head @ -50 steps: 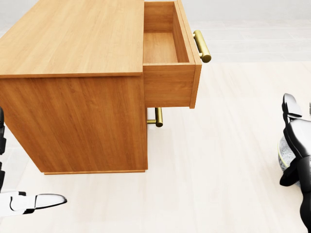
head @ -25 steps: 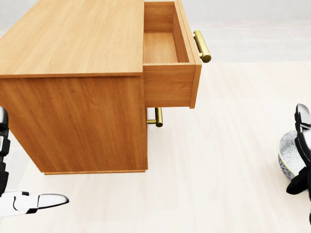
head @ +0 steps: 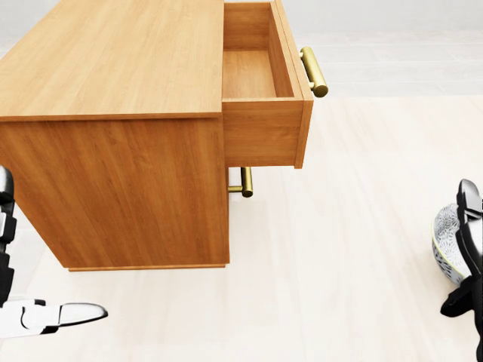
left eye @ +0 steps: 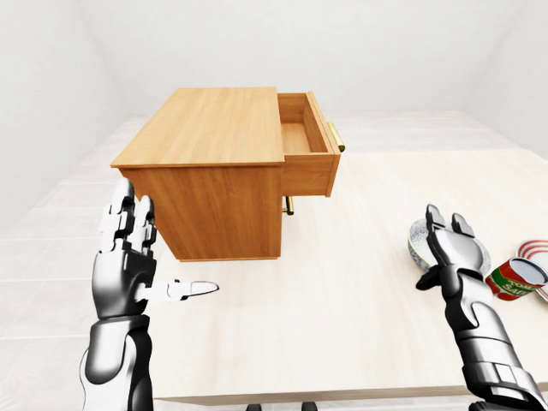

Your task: Put the bowl on top of the cabinet.

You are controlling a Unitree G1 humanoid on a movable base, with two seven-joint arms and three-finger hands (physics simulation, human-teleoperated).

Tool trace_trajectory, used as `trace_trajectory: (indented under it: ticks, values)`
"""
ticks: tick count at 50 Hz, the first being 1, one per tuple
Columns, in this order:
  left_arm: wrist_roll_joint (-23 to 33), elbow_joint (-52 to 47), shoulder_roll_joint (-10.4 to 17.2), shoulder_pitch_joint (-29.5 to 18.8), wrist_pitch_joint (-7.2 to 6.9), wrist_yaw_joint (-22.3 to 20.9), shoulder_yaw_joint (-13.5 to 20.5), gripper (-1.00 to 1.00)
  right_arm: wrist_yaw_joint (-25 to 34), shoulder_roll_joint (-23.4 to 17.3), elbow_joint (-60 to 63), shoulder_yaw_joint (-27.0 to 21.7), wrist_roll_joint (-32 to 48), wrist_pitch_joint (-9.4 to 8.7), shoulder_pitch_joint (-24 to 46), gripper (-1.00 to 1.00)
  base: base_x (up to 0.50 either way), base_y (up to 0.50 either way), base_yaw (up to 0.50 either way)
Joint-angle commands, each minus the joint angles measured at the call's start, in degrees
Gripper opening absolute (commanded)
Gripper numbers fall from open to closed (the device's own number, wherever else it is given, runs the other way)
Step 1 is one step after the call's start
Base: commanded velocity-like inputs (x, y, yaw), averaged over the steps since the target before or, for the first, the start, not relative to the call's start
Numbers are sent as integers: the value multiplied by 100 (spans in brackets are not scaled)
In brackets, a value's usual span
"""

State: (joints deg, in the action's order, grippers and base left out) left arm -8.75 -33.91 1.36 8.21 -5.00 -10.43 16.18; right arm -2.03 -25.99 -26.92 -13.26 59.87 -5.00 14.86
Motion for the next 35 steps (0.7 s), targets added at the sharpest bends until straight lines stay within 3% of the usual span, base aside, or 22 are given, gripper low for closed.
trace_trajectory:
  ticks: [1, 24, 35]
  values:
    - [-30, -55, 3, 16, 0, -16, 12, 100, -9, 54, 224, 60, -7, 0, -234, 100, 0, 0, 0]
    - [-47, -120, 14, -25, 0, -9, 58, 100, -98, 64, 78, -52, -8, 0, -270, 100, 0, 0, 0]
    - [-23, -66, 10, -28, 0, -8, 41, 100, -455, -3, -514, -72, -311, 0, -211, 100, 0, 0, 0]
